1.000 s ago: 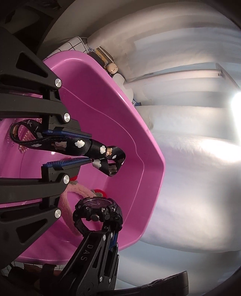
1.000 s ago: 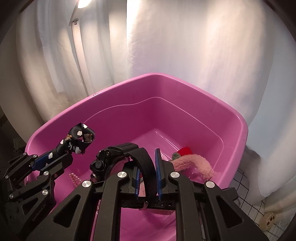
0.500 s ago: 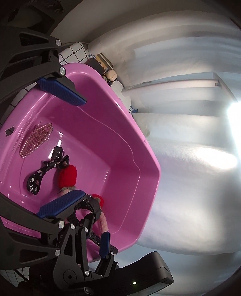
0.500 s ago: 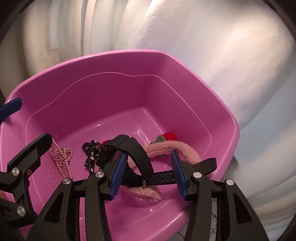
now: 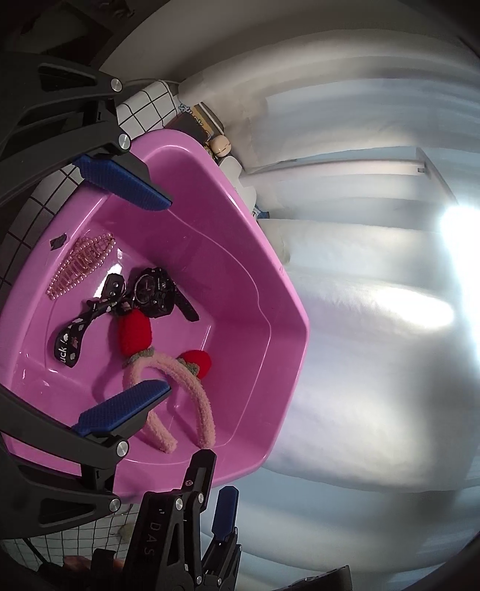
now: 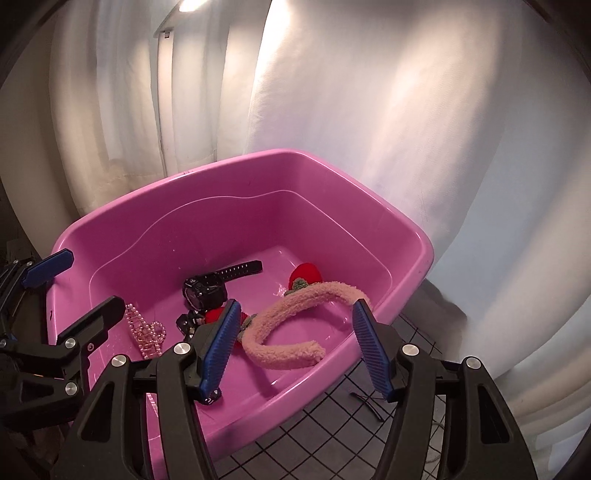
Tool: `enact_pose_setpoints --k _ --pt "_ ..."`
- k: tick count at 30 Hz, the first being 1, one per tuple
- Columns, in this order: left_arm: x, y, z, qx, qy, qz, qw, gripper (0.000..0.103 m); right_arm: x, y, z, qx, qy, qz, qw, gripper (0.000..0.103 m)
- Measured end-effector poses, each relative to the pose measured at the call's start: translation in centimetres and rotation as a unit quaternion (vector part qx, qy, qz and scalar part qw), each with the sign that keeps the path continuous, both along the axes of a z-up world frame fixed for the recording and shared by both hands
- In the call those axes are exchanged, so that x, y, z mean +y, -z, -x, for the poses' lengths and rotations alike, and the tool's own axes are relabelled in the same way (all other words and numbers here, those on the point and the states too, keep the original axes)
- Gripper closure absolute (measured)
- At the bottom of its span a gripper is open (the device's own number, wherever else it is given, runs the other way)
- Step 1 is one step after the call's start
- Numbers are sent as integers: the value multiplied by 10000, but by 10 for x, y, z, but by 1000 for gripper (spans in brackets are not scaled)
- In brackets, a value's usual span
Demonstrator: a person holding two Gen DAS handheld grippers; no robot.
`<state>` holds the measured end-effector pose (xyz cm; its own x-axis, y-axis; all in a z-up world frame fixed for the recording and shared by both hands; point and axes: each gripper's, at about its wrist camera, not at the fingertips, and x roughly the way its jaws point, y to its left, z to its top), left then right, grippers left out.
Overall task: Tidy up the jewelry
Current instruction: 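Move both items over the pink tub and open both tools to release them, then move the right tool toward the plush keychain while the left tool approaches the black hair clips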
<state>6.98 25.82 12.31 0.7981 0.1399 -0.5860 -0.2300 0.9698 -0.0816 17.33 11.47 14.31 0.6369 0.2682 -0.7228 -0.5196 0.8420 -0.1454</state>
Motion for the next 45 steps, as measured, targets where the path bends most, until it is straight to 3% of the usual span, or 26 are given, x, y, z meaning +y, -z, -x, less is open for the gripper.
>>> enact_pose_setpoints --k 6,12,19,26,32,39,45 --pt "-24 -10 24 -303 210 9 9993 10 -39 -5 32 -264 202 -895 9954 42" --pt "-58 -11 49 -531 538 -43 9971 7 -100 6 87 -721 655 -1577 9827 38" --pt "-110 -17 78 -890 1120 -86 9897 6 -188 24 133 -1041 1598 -1585 9688 34" --pt "-173 -7 93 -1028 1997 163 9743 6 -290 54 160 -832 2538 -1611 9501 31" --pt "-229 34 66 -450 2403 198 9694 6 -346 87 153 -508 3039 -1560 9385 31" --pt "-244 83 -1 419 2083 359 9765 6 -366 121 106 -92 3094 -1468 9395 27" --pt "-242 107 -45 871 1829 323 9787 6 -359 144 46 291 3130 -1178 9420 27"
